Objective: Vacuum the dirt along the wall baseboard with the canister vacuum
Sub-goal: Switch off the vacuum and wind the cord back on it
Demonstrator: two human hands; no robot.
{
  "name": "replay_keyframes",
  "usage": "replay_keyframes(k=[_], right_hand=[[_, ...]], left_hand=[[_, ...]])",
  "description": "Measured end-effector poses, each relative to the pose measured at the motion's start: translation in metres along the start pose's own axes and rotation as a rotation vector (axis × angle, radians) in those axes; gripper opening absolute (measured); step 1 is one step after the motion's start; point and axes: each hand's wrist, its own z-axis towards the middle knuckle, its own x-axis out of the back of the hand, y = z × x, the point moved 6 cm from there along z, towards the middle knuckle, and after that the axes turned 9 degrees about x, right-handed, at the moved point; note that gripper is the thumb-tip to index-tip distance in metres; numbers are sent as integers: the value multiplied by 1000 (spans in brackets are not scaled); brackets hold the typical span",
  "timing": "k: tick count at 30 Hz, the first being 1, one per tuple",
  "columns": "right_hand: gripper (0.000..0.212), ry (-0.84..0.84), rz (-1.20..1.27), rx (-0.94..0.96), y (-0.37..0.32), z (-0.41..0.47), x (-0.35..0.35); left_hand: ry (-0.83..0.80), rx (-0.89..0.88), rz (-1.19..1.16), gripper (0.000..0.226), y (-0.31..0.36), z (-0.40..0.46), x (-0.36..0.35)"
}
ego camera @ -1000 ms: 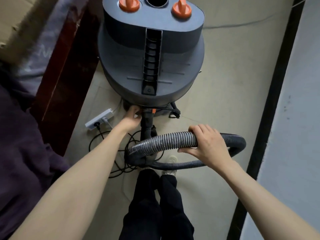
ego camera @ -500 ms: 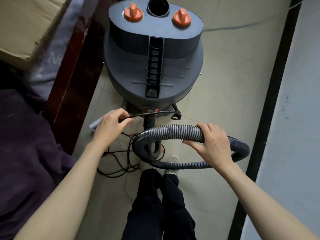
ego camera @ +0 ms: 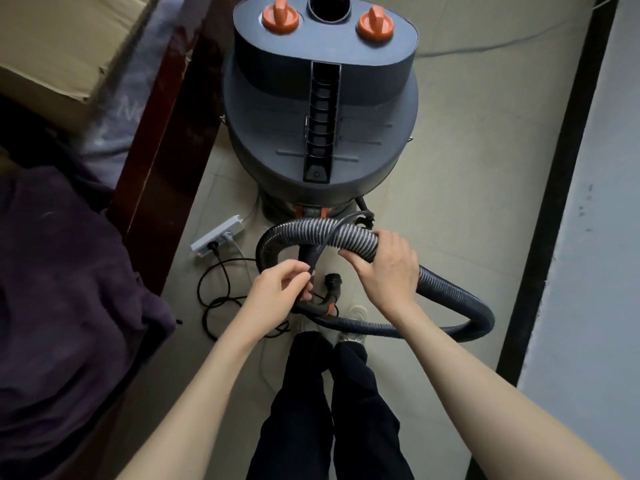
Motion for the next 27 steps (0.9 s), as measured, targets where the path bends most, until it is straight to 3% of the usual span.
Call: replay_keyframes(k=[4,10,17,22,27], right_hand=[[64,4,15,50,-14,8,-15],[61,53,117,27,-19,28,-12],[59,49,281,-17,-15,27,-12],[54,-8,354,57,-11,38,-9],[46,32,431,8,-7,44,-3]], left_hand=[[22,-24,133,24,-12,12,8],[265,-213,408,15,19,33,20],[454,-425,726,50,49,41,20],[478,-445,640,45,52,54,28],[507,-411,542,42,52,62,28]])
